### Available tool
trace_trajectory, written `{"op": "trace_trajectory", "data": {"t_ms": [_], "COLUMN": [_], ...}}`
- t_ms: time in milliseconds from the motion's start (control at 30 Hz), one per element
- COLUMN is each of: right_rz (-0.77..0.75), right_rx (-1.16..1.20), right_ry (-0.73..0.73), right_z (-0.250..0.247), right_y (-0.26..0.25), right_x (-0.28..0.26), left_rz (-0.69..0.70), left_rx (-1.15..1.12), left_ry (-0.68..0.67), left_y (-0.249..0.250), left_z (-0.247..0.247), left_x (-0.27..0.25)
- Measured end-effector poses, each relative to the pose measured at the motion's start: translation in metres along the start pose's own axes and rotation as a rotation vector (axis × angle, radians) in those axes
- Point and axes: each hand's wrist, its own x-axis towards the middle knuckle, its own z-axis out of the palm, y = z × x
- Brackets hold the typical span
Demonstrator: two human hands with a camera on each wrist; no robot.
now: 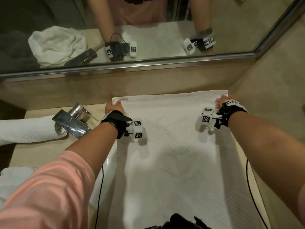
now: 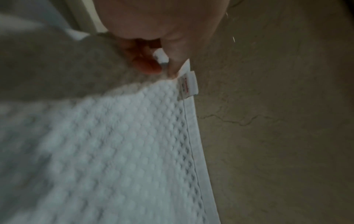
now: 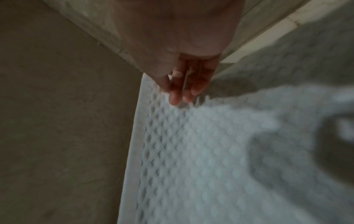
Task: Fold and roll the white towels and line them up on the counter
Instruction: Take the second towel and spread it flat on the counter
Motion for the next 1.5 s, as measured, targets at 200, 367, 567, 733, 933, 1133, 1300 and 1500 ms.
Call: {"op": "trace_trajectory", "data": {"t_ms": [200,367,567,733,933,1133,1300,1500], "right_rz": [0.060,0.033,-0.172,-0.195,-0.232,-0.217,-0.307,-0.169], "right_rx": [-0.163,-0.013,-0.220,-0.417,-0.702,-1.356,-1.348,-1.013], "right_ry": [0.067,0.138,0.081,0.103,0.107,-0.158,-0.224,-0.179], "right_z": [0.000,0.018,0.028,0.023,0.020,0.020,0.012,0.019], "right_y": [0.053,0.015,0.023,0.028,0.033,0.029,0.048,0.076], "right_x": [0.119,0.036,0.015,-0.006,-0.040,-0.094,-0.120,-0.181], "left_rz": [0.023,0.007,0.295,0.378,0.271,0.056,0.031,0.031], "left_rx": [0.069,0.071,0.212,0.224,0.216,0.137,0.108,0.184], "left_ry": [-0.002,0.124,0.012,-0.109,-0.325,-0.539,-0.609,-0.727], "left_y": [-0.005,-0.003,-0.016,-0.020,-0.036,-0.064,-0.094,-0.123], "left_z": [0.004,0.006,0.010,0.002,-0.032,-0.066,-0.093,-0.129], "left_x": [0.013,0.004,-0.003,-0.021,-0.046,-0.074,-0.090,-0.085]}}
